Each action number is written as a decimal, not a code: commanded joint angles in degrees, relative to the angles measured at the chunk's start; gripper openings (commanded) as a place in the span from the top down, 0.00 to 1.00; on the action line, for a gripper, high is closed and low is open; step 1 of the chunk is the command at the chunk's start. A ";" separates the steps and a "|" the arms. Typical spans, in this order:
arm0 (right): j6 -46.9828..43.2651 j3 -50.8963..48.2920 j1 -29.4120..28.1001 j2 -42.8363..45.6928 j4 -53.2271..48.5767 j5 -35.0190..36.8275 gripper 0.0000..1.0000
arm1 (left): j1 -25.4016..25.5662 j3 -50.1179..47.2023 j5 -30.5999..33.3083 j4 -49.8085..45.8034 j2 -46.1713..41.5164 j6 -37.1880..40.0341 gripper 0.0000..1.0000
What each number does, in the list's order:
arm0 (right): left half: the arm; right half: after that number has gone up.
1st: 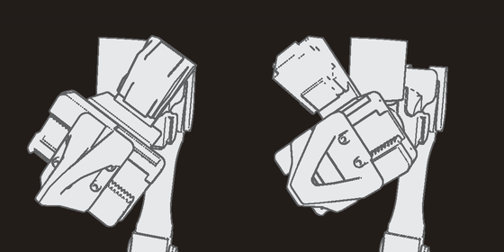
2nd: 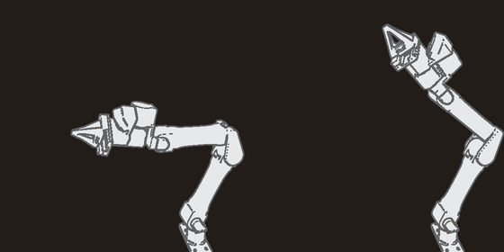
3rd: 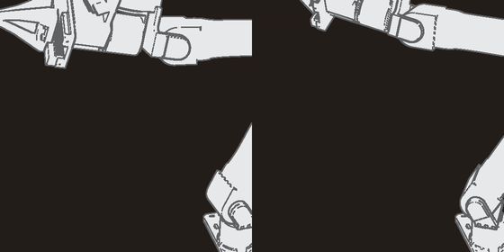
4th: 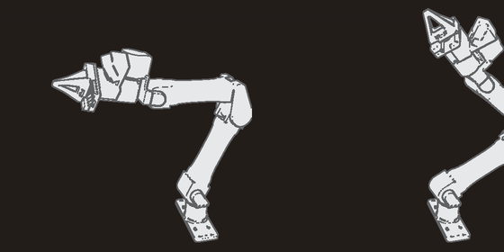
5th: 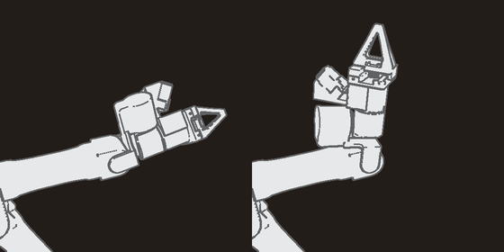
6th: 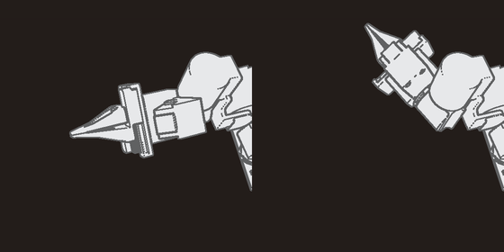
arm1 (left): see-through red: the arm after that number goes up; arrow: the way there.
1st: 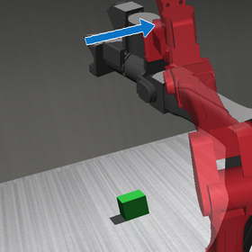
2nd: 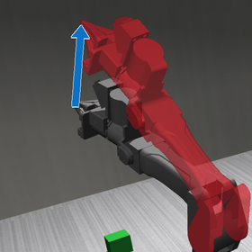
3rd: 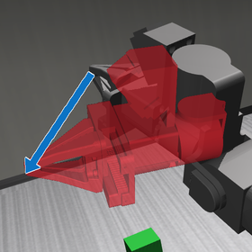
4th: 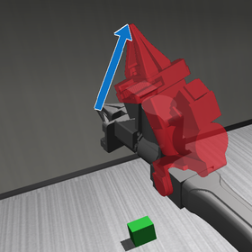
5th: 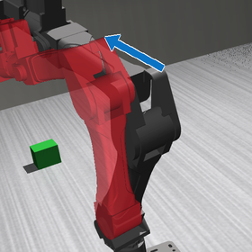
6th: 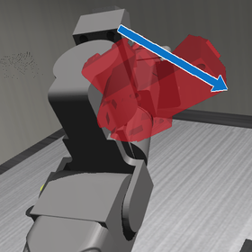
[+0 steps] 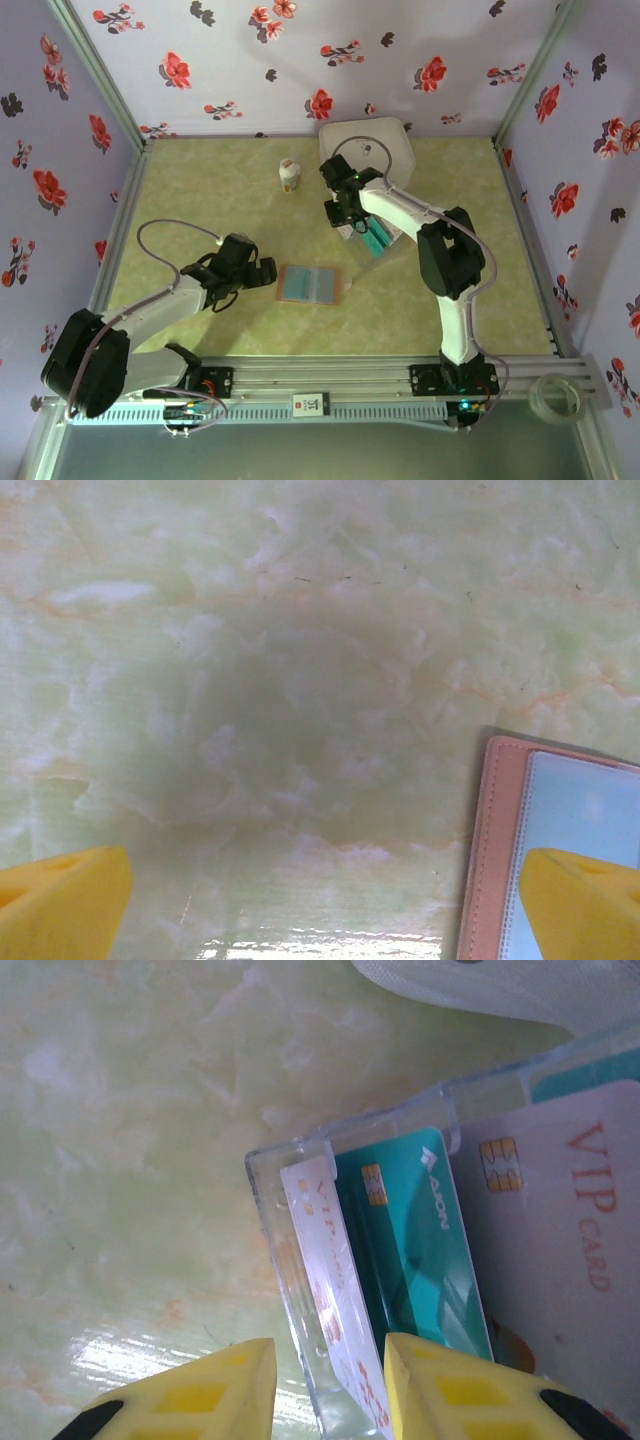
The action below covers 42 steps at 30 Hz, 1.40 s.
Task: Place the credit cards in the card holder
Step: Pick up the credit card from the storage box.
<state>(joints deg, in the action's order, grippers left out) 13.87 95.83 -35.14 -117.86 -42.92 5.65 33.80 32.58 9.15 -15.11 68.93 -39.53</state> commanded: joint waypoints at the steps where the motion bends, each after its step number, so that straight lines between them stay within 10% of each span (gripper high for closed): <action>1: -1.77 1.93 0.07 -1.97 -2.69 2.05 0.66 | -0.92 -1.00 -0.79 -0.62 -1.07 -0.64 0.00; 42: -4.61 4.89 -0.11 -2.65 -4.66 -0.95 0.96 | -1.72 -2.45 -1.85 0.06 -2.66 -0.50 0.00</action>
<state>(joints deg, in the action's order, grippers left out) 11.07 98.28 -35.24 -120.68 -45.12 5.63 32.64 30.57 7.81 -15.00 67.31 -39.92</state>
